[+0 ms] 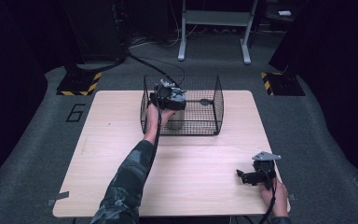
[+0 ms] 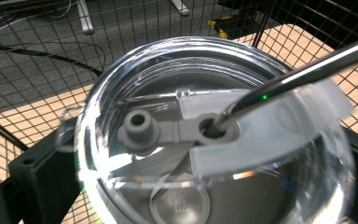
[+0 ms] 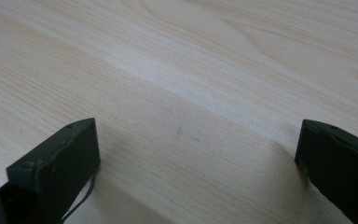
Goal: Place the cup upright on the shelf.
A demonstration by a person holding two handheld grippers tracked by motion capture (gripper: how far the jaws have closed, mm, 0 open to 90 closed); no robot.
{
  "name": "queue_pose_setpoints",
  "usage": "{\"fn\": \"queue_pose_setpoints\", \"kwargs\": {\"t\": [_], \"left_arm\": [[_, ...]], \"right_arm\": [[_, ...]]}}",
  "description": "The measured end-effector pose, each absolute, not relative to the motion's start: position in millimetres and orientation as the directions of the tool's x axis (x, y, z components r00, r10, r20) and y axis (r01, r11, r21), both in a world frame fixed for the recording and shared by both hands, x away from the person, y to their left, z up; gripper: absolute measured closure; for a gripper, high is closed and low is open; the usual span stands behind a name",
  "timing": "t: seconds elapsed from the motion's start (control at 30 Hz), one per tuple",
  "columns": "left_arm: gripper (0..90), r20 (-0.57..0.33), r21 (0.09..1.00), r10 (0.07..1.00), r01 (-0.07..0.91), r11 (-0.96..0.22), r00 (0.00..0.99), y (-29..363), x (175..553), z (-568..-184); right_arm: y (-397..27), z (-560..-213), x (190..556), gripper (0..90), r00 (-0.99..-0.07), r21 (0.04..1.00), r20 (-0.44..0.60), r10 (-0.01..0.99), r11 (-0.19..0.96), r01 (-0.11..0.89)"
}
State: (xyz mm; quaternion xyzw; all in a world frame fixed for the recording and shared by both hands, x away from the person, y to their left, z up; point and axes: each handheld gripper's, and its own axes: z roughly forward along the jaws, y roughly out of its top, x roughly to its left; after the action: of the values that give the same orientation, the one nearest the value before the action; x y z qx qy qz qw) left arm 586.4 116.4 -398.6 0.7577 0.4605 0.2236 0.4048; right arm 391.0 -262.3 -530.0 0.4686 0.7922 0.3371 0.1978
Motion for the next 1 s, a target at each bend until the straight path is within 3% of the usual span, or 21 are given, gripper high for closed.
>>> {"fn": "queue_pose_setpoints", "kwargs": {"t": [1.0], "left_arm": [[0.0,0.023,0.842,0.815,0.428,-0.328,0.578,168.3,512.3,-351.4]], "right_arm": [[-262.5,-530.0,391.1,0.0,-0.486,0.719,0.002,0.874,0.336,0.608]]}}
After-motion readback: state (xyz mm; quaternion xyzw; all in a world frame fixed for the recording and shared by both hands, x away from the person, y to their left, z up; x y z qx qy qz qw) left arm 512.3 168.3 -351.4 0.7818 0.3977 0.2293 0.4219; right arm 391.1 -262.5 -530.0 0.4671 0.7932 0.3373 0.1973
